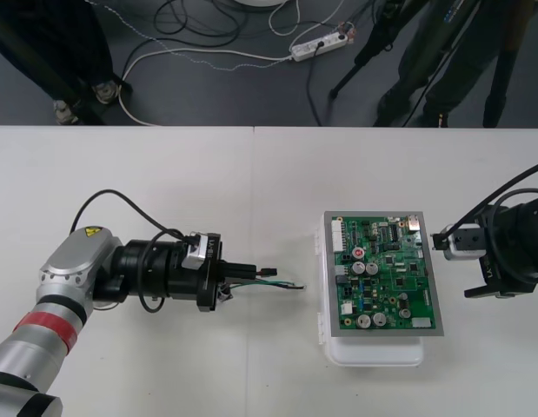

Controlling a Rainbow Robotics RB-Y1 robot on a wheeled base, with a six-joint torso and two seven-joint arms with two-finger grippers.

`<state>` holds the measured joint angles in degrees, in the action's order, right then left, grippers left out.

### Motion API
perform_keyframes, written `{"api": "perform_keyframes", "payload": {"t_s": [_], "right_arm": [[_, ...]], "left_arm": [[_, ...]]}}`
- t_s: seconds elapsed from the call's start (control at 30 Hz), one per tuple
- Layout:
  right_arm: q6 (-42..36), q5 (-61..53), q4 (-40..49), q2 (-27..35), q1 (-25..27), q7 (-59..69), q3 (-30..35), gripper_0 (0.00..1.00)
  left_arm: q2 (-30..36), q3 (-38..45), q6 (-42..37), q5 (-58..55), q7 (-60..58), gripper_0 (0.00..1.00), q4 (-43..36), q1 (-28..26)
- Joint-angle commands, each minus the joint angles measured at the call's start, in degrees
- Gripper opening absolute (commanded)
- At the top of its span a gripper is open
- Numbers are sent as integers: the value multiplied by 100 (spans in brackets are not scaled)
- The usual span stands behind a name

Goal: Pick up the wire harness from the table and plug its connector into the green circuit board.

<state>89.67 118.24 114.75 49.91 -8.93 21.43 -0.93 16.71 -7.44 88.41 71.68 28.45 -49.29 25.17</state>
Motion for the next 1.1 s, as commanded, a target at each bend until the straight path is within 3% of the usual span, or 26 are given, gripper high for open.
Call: {"api": "perform_keyframes", "payload": {"t_s": [0.03,1.1], "right_arm": [[33,402,153,-157,-56,318,-171,100],[33,956,161,-438,-364,740,-1023,100]], "left_arm": [[-282,-100,159,189,530,0,-20,348],[-730,-689,159,-101,582,0,-28,594]]}}
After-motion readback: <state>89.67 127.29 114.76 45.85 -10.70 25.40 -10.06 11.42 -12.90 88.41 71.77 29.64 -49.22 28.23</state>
